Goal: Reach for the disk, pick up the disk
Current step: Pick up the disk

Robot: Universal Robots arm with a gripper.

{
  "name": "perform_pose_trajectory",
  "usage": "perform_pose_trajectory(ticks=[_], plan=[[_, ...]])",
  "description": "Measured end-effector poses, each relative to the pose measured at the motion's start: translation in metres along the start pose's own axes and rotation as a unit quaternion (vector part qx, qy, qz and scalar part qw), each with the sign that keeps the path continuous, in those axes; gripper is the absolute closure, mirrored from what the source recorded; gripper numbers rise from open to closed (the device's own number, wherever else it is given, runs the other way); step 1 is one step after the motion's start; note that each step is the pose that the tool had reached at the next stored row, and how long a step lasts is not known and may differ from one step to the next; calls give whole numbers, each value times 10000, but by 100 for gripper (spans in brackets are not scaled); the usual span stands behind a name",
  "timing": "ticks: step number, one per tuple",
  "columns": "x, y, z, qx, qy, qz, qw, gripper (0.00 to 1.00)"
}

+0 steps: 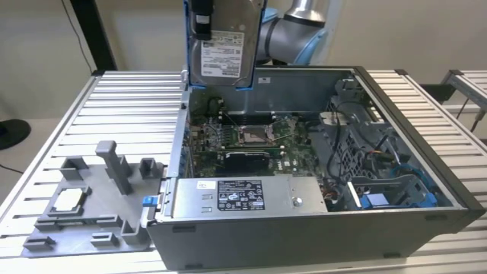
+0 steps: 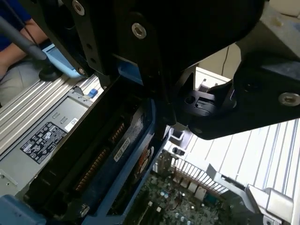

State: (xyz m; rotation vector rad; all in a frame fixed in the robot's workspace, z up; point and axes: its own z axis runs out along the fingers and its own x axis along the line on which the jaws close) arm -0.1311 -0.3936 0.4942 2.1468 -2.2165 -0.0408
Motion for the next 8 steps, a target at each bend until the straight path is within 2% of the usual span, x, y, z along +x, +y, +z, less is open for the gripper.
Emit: perform_pose_trajectory(ticks=[8], plan=[[-11,-362,-21,-43,1,-1,10000,100]])
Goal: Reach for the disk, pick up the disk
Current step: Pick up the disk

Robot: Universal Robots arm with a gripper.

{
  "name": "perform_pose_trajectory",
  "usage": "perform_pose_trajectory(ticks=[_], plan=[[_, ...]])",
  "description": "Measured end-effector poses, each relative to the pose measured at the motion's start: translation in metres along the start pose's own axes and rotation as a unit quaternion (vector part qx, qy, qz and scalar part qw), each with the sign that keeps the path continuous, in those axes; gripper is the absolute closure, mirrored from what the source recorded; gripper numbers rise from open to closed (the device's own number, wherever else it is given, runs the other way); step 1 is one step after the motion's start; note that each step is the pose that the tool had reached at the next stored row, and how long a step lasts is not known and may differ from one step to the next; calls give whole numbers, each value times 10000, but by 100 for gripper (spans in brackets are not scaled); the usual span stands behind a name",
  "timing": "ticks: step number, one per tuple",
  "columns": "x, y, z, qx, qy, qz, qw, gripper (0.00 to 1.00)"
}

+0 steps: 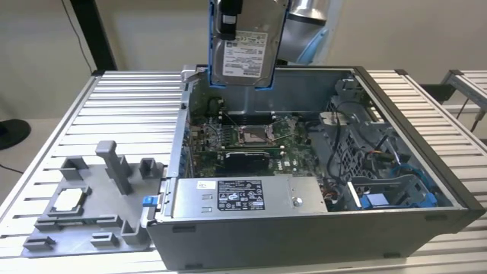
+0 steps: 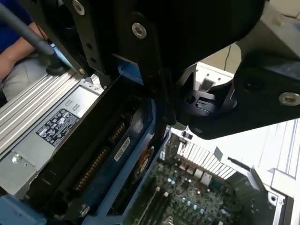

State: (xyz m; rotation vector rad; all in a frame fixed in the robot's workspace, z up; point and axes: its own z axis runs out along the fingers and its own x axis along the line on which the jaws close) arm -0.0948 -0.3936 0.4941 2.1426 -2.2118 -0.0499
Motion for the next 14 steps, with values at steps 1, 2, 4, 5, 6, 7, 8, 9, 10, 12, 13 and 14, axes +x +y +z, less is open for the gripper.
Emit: perform_pose_trajectory(ticks=[1,2,4,5,6,7,8,9,10,12,13,14], plan=[[-1,-46,-3,-5,0,0,10000,100],[-3,-92,-6,-10,1,0,10000,100],[-5,-174,-12,-16,1,0,10000,100],[-7,-215,-15,-20,1,0,10000,100],[-8,-251,-17,-23,1,0,10000,100],[-9,-290,-20,-26,1,0,10000,100],[-10,-326,-22,-28,1,-1,10000,100],[-11,-362,-25,-31,1,-1,10000,100],[-12,-396,-27,-33,1,-1,10000,100],[-14,-465,-32,-38,2,-1,10000,100],[-15,-498,-34,-40,2,-1,10000,100],[-16,-532,-36,-42,2,-1,10000,100]])
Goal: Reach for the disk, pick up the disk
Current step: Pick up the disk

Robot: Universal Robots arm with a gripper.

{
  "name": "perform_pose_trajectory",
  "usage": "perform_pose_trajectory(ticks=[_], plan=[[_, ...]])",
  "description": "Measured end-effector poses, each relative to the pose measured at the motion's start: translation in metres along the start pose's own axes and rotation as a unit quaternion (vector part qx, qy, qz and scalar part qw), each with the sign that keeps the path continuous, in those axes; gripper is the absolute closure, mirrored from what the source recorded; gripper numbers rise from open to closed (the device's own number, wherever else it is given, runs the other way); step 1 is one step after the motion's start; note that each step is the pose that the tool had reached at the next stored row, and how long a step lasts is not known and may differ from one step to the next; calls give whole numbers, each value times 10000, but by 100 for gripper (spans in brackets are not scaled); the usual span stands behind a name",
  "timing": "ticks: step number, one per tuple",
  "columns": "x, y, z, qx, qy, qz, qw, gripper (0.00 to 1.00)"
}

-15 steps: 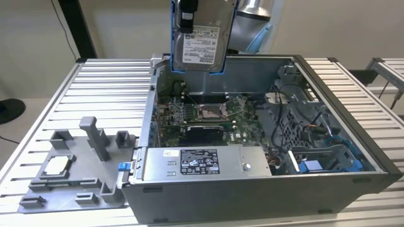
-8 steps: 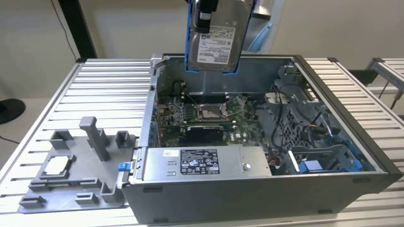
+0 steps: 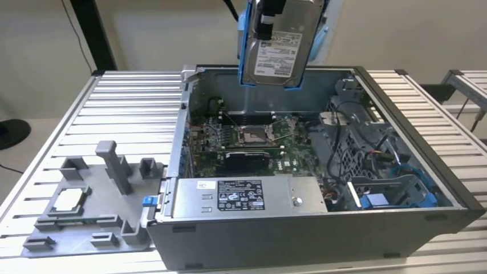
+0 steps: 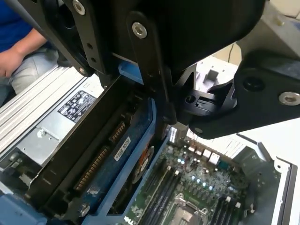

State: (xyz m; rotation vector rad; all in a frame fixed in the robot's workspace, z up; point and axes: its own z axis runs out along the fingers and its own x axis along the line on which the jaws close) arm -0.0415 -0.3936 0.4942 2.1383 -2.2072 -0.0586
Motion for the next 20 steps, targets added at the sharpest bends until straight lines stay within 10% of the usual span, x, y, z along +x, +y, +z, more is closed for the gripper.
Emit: perform_pose_trajectory(ticks=[20], plan=[[-20,-645,-49,-31,1,-1,10000,100]])
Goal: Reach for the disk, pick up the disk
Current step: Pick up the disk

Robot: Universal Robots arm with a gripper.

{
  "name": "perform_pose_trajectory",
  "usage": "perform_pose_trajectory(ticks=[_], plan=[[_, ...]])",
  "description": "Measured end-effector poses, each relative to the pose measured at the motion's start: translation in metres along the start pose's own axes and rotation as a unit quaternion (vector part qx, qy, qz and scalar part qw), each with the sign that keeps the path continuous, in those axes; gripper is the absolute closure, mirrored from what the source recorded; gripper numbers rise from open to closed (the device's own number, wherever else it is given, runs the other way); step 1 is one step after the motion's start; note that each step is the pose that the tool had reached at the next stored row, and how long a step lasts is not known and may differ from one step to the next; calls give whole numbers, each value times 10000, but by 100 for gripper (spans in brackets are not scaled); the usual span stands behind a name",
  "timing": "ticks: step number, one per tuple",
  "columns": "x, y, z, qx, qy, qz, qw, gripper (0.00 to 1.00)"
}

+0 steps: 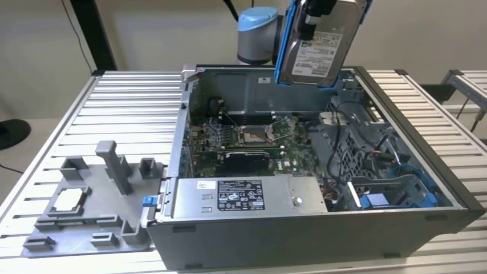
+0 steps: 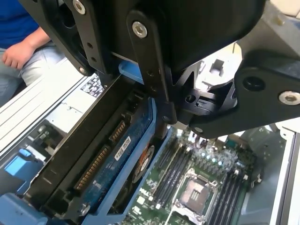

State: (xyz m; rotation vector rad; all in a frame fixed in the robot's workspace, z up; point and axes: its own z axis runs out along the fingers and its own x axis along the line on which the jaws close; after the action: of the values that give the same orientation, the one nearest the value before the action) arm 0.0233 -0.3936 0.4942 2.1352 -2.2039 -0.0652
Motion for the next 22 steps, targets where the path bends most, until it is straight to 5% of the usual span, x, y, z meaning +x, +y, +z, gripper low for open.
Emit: perform_pose_trajectory(ticks=[22], plan=[[-19,-609,-49,0,0,0,10000,100]])
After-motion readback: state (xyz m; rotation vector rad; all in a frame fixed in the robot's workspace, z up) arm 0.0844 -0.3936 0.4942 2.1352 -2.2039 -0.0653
